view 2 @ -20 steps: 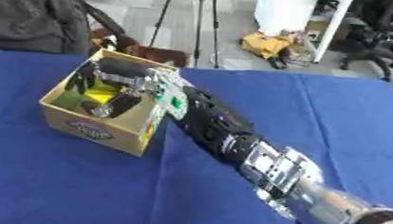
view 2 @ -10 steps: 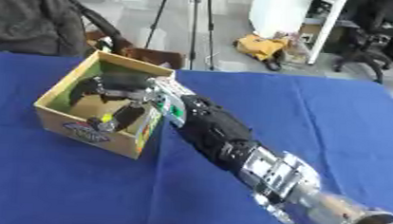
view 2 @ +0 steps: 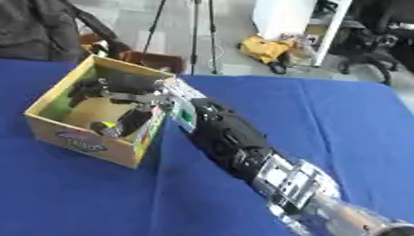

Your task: Pick up objects on the table and place them in the box.

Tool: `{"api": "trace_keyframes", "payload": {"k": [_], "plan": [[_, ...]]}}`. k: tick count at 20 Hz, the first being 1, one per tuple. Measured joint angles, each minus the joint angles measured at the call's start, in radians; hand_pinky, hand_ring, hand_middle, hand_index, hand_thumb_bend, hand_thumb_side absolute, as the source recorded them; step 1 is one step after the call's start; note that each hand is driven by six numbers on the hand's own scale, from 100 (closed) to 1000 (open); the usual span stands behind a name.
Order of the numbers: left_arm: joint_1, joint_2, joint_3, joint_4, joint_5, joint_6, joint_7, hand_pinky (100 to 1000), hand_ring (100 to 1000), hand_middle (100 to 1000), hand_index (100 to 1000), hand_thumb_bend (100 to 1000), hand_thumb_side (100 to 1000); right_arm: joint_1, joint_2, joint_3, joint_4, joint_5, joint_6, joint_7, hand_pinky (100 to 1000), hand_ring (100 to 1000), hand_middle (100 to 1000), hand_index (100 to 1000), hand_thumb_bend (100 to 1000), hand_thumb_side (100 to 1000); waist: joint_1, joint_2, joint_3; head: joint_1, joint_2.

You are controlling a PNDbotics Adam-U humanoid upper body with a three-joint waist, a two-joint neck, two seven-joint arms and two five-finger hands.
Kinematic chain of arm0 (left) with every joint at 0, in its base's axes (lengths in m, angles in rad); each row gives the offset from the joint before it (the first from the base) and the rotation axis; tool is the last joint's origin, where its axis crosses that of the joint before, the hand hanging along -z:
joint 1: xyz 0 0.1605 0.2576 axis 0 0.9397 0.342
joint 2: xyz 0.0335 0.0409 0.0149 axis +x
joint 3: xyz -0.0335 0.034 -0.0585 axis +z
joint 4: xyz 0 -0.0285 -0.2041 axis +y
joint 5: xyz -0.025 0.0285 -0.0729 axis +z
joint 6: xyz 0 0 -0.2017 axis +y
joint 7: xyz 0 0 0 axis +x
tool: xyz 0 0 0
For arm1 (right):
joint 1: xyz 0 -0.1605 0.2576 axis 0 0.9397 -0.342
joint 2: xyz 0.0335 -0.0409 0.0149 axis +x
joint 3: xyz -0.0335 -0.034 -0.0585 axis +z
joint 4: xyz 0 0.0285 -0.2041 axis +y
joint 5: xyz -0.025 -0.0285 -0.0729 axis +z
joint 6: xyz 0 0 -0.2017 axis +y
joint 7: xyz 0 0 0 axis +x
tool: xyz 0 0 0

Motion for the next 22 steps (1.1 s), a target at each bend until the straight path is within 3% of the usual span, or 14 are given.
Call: {"api": "trace_keyframes", "payload": {"k": [11, 22], "plan": [[0.03, 0.02, 0.015, 0.005, -0.013, -0.007, 0.017, 519, 599, 566, 672, 431, 941, 0.079, -0.114, -0.059, -0.135, -0.227, 0.148, 0.034, 857, 1000, 927, 903, 100, 428, 0.006, -0.018, -0.127, 0.036, 0.018], [0.069, 0.032, 0.033, 0.016, -0.035, -0.015, 0.033, 516, 598, 563, 669, 419, 937, 0.217, -0.205, -0.121, -0.257, -0.379, 0.232, 0.013, 855, 1000, 932, 899, 100, 467, 0.024, -0.04, -0.261, 0.062, 0.044]]}}
